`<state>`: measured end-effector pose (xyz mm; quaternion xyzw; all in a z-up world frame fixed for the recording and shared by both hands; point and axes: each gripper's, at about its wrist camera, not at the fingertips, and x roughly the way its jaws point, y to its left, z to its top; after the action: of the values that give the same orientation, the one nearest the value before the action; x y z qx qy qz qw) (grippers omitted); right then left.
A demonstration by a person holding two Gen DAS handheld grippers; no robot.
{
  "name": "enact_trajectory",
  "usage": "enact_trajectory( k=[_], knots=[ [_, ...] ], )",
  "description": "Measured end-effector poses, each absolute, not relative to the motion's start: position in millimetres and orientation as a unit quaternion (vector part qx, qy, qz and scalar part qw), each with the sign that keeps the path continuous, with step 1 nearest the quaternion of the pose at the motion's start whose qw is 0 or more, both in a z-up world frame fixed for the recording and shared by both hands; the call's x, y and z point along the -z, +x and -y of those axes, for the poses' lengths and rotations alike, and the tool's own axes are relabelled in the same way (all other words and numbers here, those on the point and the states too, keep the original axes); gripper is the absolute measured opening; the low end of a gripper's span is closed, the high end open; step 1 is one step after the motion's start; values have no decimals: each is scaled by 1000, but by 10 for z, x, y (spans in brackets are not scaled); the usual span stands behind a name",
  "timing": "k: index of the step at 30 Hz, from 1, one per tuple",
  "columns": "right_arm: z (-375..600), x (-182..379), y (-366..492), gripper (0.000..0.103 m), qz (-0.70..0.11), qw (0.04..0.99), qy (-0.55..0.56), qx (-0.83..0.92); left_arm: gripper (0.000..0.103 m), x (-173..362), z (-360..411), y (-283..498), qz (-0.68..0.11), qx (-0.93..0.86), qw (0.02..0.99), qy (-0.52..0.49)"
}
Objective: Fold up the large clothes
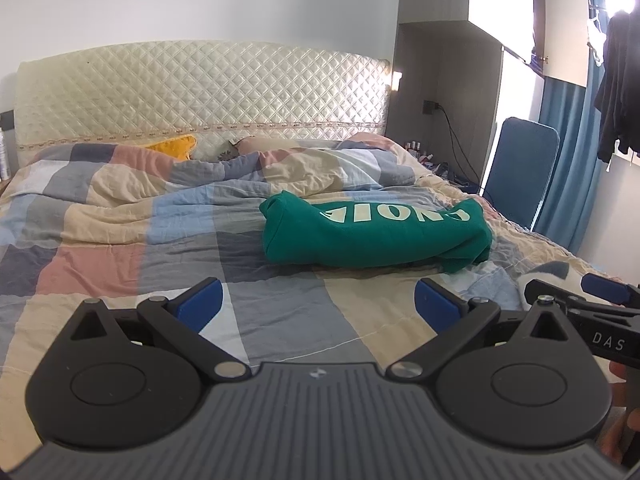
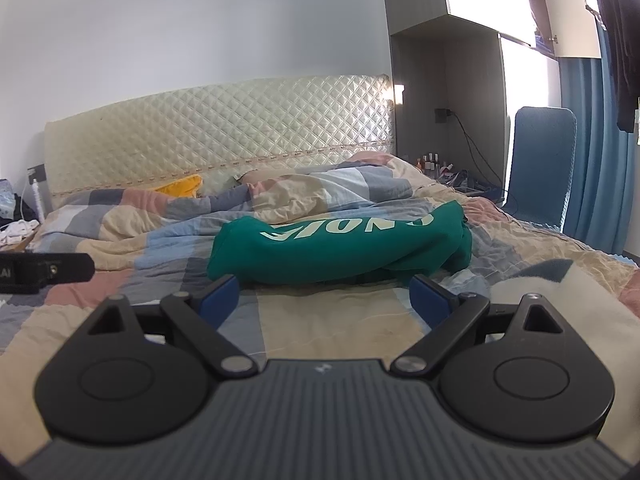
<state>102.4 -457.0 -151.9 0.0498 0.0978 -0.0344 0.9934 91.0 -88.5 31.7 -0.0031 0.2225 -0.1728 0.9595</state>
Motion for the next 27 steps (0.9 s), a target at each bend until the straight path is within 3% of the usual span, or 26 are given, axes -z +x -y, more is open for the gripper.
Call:
enact_trajectory(
  k=[27],
  knots=[
    [4555,1521,1020,94,-97,994,48,34,103,-316,837,865,-217,179,960,-5]
  ],
)
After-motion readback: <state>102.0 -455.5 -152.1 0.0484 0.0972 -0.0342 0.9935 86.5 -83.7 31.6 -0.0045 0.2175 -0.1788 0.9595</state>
